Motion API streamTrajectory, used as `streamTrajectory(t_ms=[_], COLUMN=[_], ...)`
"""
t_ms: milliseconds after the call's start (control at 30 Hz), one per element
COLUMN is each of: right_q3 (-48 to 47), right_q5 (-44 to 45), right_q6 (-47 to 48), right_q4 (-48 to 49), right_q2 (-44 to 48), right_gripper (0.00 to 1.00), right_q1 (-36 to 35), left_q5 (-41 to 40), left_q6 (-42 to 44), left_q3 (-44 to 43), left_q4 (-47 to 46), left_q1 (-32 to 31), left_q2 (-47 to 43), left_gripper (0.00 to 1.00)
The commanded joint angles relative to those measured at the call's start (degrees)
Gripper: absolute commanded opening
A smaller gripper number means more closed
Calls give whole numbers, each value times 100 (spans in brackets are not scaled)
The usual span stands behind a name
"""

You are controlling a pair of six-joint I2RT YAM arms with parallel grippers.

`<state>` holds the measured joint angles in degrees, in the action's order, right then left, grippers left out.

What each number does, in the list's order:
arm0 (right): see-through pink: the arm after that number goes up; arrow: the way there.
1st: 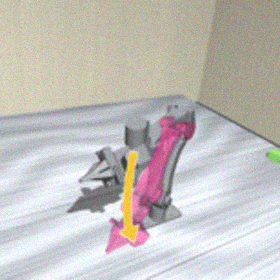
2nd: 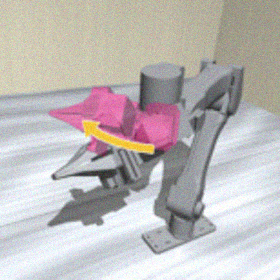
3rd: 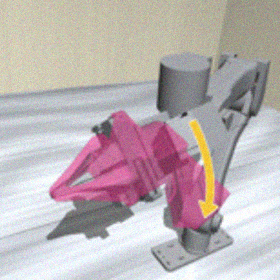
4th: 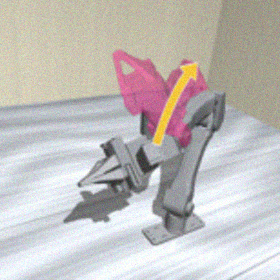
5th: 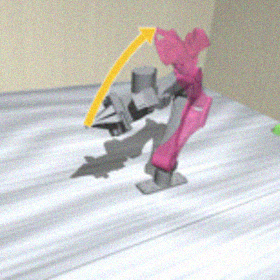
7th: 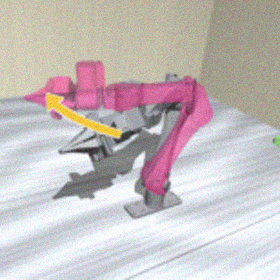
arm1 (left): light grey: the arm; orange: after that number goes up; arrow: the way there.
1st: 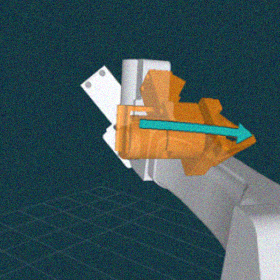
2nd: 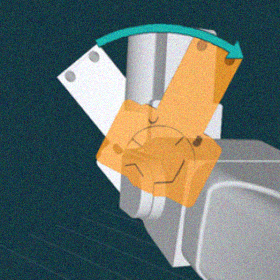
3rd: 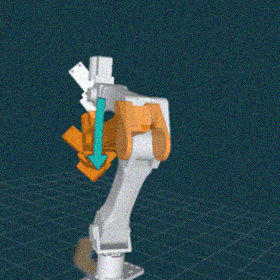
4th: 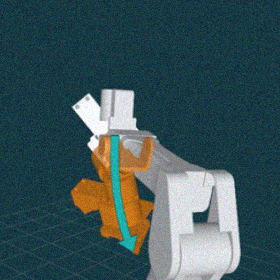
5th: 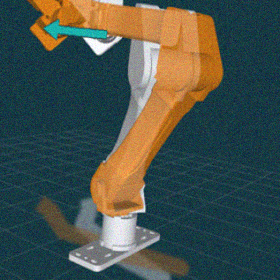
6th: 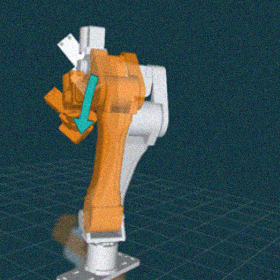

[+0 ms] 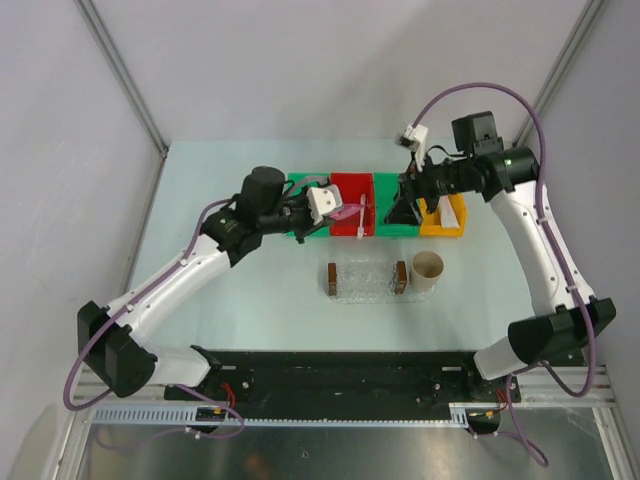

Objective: Prepare toiletry sets of a toothbrush and toothpaste on the tray

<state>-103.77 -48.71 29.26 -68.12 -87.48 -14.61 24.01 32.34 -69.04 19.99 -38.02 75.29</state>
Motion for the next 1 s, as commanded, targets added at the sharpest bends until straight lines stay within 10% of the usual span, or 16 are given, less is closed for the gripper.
streamTrajectory(t_ms=[0,533,967], right_q3=[364,375,673], right_q5=[379,-350,-367], right_q6=[-279,-623,-675], right_q4=[1245,1741,1863], right_q2=[599,592,539], right_gripper=[79,92,76], right_q1=[-498,-876,-1184], left_q5=[1665,2793,2943], left_q6=[-1290,-1950,-2170], left_q3=[-383,-400,-435], left_q4=[-294,-426,-513], left_q1=[111,111,111], left_q2=[-260,-278,-120], left_gripper=[0,0,0])
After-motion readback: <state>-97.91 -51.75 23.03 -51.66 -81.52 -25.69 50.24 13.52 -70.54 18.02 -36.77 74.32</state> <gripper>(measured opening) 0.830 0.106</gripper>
